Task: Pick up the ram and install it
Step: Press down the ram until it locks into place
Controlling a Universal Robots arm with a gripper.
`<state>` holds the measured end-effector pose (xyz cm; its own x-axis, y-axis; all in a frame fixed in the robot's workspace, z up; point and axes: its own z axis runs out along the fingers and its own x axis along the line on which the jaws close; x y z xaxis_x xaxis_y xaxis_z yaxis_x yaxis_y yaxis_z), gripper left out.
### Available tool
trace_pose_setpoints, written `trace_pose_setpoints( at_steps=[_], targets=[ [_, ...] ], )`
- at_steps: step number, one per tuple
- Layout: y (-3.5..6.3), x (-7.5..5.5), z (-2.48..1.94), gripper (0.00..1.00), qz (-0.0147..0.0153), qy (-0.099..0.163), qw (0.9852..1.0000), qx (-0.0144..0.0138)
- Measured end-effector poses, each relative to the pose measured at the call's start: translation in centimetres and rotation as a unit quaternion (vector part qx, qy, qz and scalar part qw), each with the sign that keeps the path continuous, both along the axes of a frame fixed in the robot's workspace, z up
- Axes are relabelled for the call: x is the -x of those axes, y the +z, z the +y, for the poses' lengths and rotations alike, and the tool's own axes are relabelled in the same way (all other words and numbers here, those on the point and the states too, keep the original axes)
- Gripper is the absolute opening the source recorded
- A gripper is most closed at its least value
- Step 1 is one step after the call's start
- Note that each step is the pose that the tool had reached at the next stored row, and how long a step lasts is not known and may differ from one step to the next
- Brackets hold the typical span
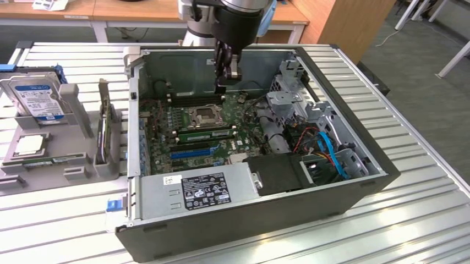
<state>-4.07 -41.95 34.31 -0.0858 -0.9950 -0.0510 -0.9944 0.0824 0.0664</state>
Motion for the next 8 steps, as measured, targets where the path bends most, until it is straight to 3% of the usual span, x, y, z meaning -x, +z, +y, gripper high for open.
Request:
trace_pose_setpoints(
  at_steps=[8],
  targets=[
    [-0.01, 0.00, 0.00, 0.10, 0.0000, -0.028, 0.9996, 0.0000]
  ],
)
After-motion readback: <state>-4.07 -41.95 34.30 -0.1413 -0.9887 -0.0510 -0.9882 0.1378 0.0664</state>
